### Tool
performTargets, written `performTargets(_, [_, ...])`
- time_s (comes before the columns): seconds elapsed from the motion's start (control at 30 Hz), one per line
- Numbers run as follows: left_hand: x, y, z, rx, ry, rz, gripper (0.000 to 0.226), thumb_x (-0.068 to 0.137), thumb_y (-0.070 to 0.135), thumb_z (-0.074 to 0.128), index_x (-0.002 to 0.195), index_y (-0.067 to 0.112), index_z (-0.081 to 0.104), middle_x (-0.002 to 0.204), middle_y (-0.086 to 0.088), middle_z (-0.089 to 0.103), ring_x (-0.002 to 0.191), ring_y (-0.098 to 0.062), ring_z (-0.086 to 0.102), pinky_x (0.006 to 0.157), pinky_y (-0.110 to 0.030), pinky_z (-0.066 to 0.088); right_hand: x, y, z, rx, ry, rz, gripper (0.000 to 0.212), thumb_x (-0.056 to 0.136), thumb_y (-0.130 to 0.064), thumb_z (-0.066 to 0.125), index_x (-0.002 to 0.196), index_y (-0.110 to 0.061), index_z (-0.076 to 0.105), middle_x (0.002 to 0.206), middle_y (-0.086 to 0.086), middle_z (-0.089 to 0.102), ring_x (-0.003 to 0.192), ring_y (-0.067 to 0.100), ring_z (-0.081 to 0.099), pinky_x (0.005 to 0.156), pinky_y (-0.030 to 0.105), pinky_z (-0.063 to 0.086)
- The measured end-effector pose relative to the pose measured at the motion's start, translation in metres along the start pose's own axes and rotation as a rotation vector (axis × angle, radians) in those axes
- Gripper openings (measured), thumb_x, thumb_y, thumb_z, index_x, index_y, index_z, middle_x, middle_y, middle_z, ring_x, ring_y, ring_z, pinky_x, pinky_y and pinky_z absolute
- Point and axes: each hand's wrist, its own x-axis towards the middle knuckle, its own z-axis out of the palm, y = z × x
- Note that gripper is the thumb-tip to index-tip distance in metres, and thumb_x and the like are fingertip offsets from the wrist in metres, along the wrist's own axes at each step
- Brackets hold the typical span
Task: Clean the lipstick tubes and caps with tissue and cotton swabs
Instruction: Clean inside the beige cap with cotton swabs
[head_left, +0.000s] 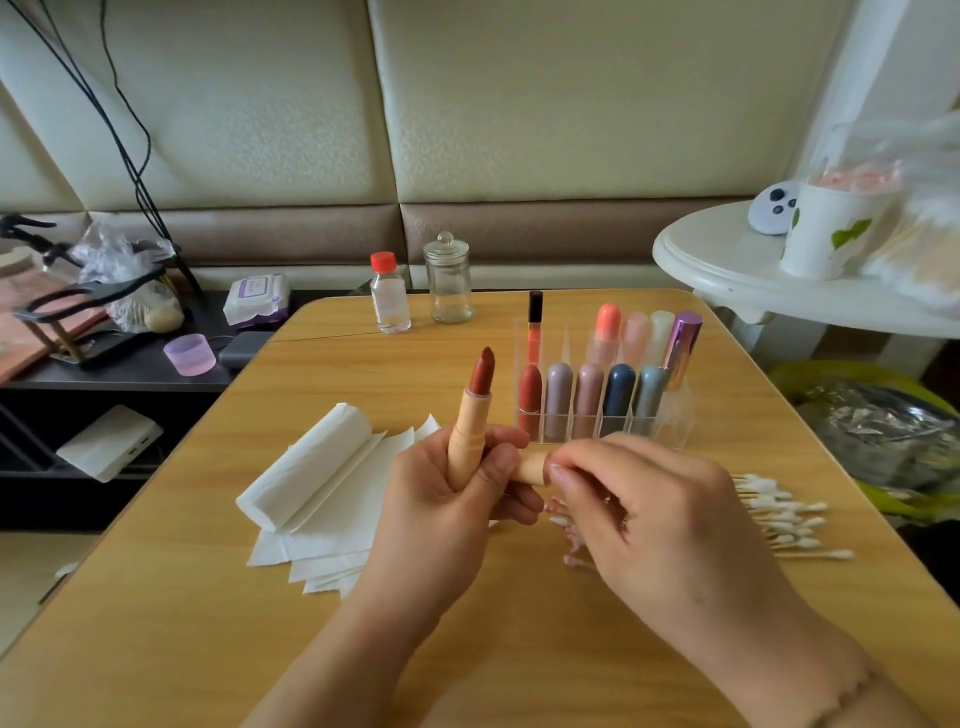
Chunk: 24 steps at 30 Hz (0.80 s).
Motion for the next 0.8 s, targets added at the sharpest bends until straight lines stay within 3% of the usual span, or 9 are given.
performTargets(0.2, [-0.003, 0.001, 0.004, -0.011, -0.025, 0.027, 0.012, 0.092, -0.003, 0.056, 0.097, 0.001, 0.065, 0.077, -0.017, 0.074, 0.072, -0.029, 0.074, 0.067, -0.027, 0.059, 0.0, -0.006, 0.005, 0.115, 0.043, 0.186, 0.013, 0.091, -0.013, 0.067, 0.08, -0.011, 0.073, 0.059, -0.008, 0.062, 0.05, 0.01, 0.062, 0.044, 0.031, 0.053])
performTargets(0.3, [-0.003, 0.0, 0.003, 0.063, -0.041, 0.086, 0.016, 0.091, -0.008, 0.057, 0.094, 0.004, 0.067, 0.08, -0.008, 0.075, 0.075, -0.027, 0.074, 0.069, -0.028, 0.059, 0.001, -0.013, 0.006, 0.295, 0.018, 0.473, 0.018, 0.09, -0.012, 0.068, 0.074, -0.018, 0.074, 0.05, -0.007, 0.062, 0.044, 0.011, 0.061, 0.048, 0.041, 0.058])
performTargets(0.4, [-0.002, 0.0, 0.002, 0.132, -0.061, 0.126, 0.013, 0.091, -0.001, 0.06, 0.093, 0.008, 0.069, 0.082, 0.0, 0.074, 0.078, -0.02, 0.073, 0.071, -0.029, 0.059, 0.007, -0.017, 0.003, 0.585, -0.15, 0.825, 0.032, 0.094, -0.011, 0.061, 0.064, -0.013, 0.07, 0.039, 0.001, 0.049, 0.032, 0.018, 0.045, 0.056, 0.051, 0.056])
performTargets(0.43, [-0.001, 0.0, 0.001, 0.144, -0.062, 0.134, 0.012, 0.09, 0.002, 0.061, 0.093, 0.01, 0.069, 0.082, 0.001, 0.074, 0.078, -0.019, 0.073, 0.071, -0.029, 0.059, 0.009, -0.017, -0.001, 0.762, -0.199, 0.956, 0.032, 0.093, -0.007, 0.061, 0.061, -0.01, 0.066, 0.04, 0.002, 0.042, 0.031, 0.018, 0.04, 0.052, 0.049, 0.049])
performTargets(0.53, [-0.001, 0.003, 0.002, 0.147, -0.073, 0.149, 0.015, 0.09, 0.0, 0.058, 0.094, 0.01, 0.069, 0.084, 0.001, 0.074, 0.078, -0.017, 0.073, 0.071, -0.027, 0.058, 0.019, -0.012, -0.01, 1.387, -0.295, 1.313, 0.004, 0.075, -0.007, 0.063, 0.078, -0.005, 0.063, 0.045, -0.003, 0.03, 0.027, 0.007, 0.031, 0.03, 0.02, 0.026])
performTargets(0.57, [0.0, 0.004, 0.002, 0.145, -0.075, 0.143, 0.017, 0.092, -0.004, 0.058, 0.093, 0.009, 0.068, 0.083, 0.002, 0.075, 0.077, -0.017, 0.073, 0.07, -0.025, 0.058, 0.021, -0.009, -0.013, 1.514, -0.301, 1.381, 0.01, 0.073, -0.007, 0.062, 0.081, -0.004, 0.061, 0.045, -0.005, 0.03, 0.025, 0.004, 0.031, 0.026, 0.016, 0.021])
performTargets(0.7, [0.001, 0.005, 0.006, 0.147, -0.053, 0.126, 0.017, 0.089, -0.006, 0.059, 0.092, 0.008, 0.069, 0.082, 0.001, 0.075, 0.074, -0.019, 0.073, 0.068, -0.024, 0.057, 0.021, 0.002, -0.017, 1.701, -0.3, 1.4, 0.016, 0.068, -0.002, 0.068, 0.075, -0.005, 0.054, 0.045, -0.005, 0.03, 0.023, 0.003, 0.031, 0.024, 0.013, 0.019])
performTargets(0.8, [0.003, 0.004, 0.003, 0.133, -0.022, 0.112, 0.018, 0.09, -0.007, 0.059, 0.092, 0.008, 0.07, 0.084, -0.006, 0.074, 0.077, -0.023, 0.073, 0.069, -0.031, 0.059, 0.02, 0.007, -0.022, 1.83, -0.371, 1.343, 0.043, 0.043, 0.011, 0.091, 0.072, 0.001, 0.062, 0.047, -0.003, 0.033, 0.024, 0.008, 0.036, 0.023, 0.016, 0.025])
